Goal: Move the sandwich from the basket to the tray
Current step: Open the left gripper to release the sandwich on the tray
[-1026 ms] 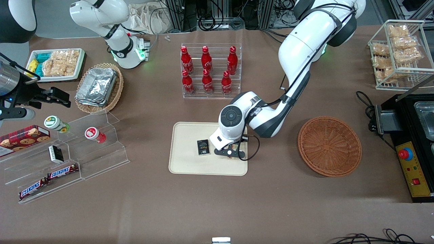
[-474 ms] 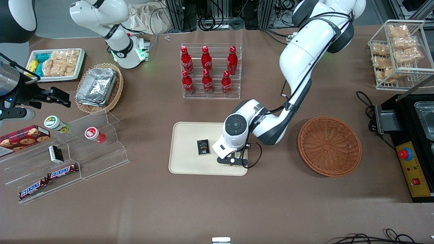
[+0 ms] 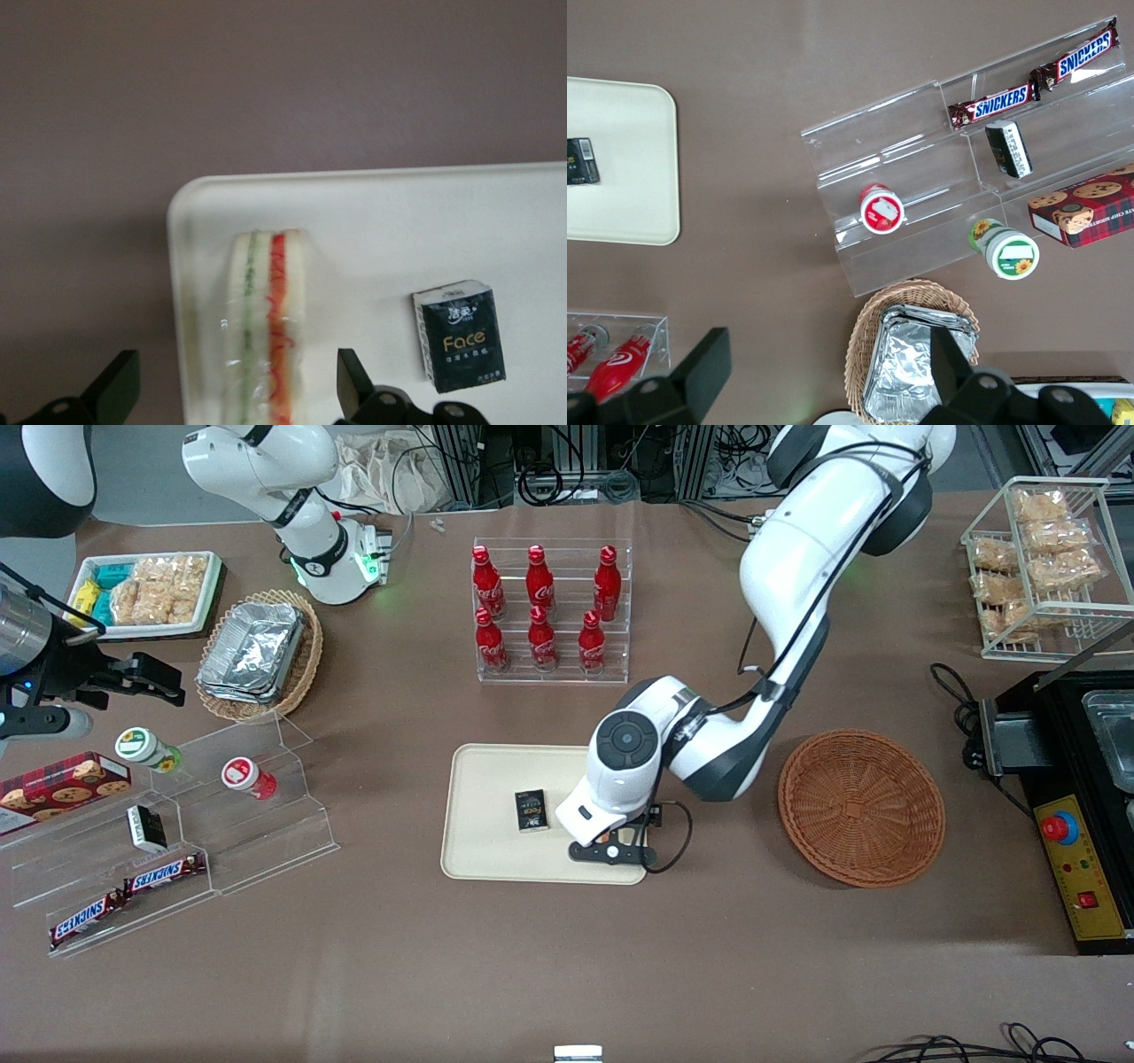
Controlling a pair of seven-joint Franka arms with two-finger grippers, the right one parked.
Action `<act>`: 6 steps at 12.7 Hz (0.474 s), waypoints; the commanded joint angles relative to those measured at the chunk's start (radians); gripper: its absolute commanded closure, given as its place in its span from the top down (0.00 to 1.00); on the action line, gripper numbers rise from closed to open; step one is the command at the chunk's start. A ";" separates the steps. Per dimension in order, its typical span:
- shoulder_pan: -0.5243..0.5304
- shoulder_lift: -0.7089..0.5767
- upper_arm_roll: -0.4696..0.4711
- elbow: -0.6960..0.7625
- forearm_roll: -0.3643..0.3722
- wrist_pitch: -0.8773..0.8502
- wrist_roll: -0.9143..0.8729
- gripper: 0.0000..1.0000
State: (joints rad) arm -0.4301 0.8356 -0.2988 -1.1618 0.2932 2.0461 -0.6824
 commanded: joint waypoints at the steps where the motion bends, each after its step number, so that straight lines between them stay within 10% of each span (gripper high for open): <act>1: 0.002 -0.142 0.052 -0.053 0.000 -0.107 0.012 1.00; 6: 0.001 -0.433 0.235 -0.327 -0.170 -0.043 0.224 1.00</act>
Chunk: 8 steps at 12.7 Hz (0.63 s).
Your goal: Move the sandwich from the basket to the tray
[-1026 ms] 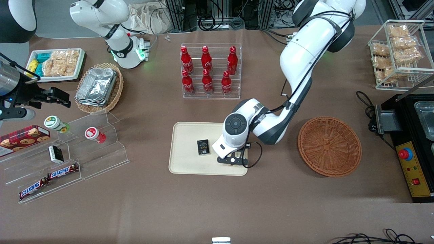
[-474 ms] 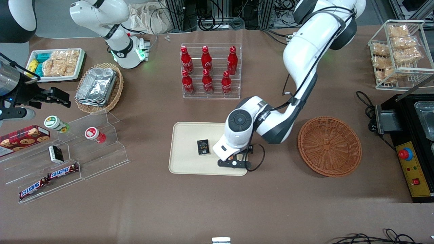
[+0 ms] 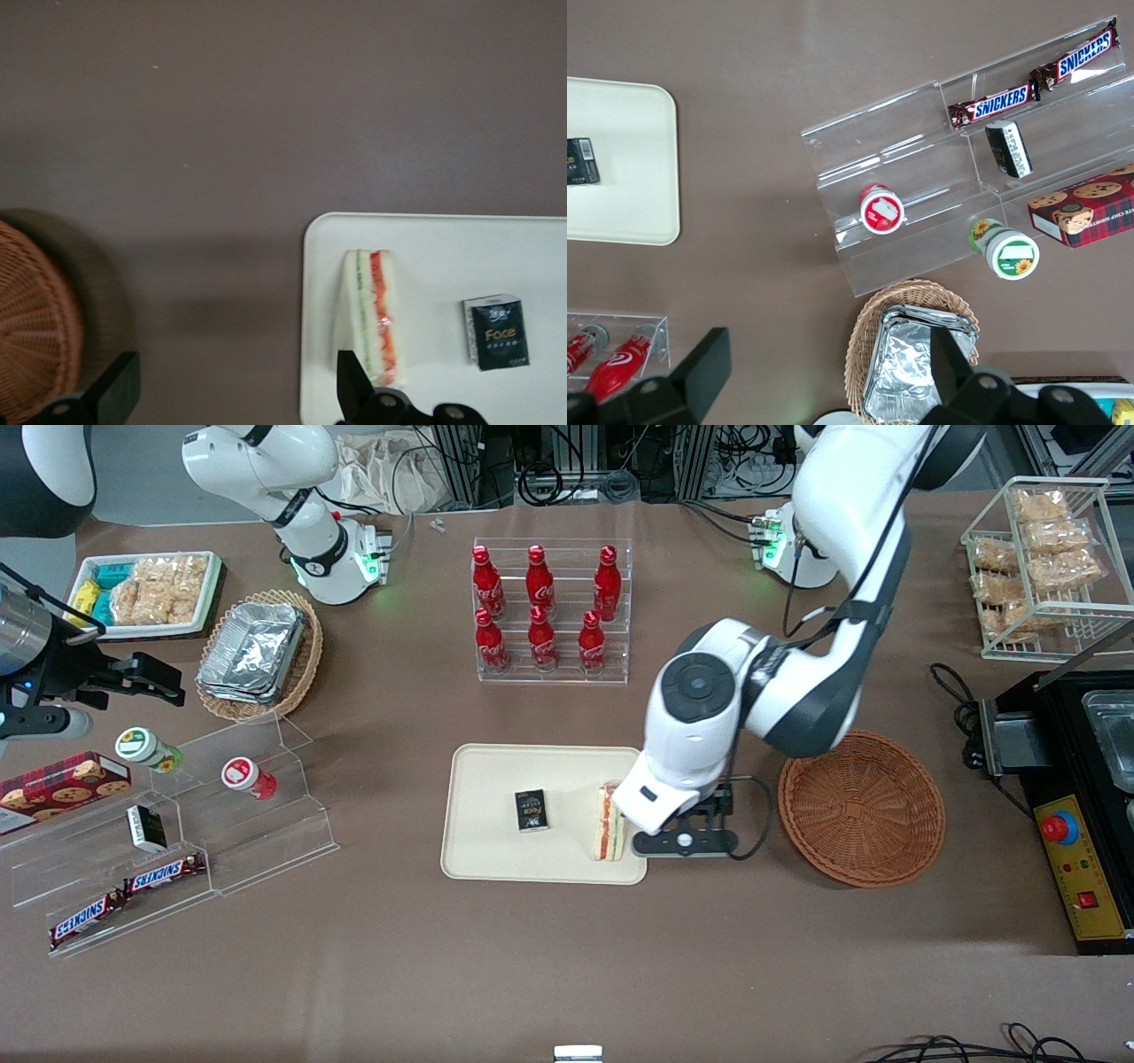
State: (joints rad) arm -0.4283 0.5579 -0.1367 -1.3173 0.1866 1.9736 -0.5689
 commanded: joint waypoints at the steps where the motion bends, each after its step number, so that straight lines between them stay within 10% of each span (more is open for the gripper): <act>1: -0.001 -0.215 0.119 -0.222 -0.112 0.024 0.200 1.00; 8: -0.004 -0.395 0.391 -0.286 -0.217 -0.194 0.618 1.00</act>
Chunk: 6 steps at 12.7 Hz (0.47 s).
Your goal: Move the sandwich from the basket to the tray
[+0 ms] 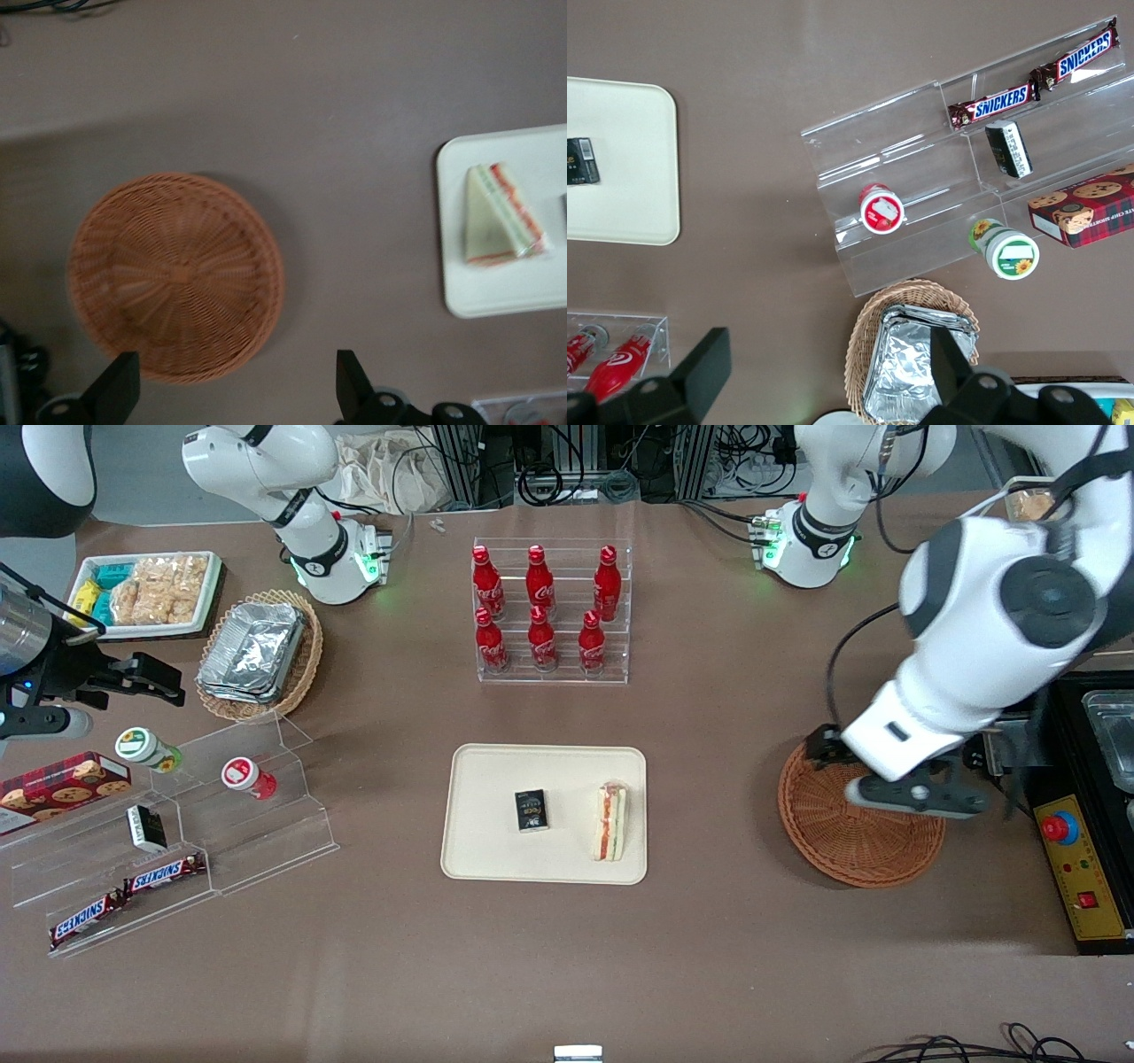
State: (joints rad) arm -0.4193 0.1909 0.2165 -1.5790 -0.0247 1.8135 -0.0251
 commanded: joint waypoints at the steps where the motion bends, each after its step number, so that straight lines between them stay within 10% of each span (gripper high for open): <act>1: -0.013 -0.028 0.064 -0.004 -0.005 -0.048 0.112 1.00; 6: -0.013 0.013 0.135 0.097 -0.004 -0.117 0.257 1.00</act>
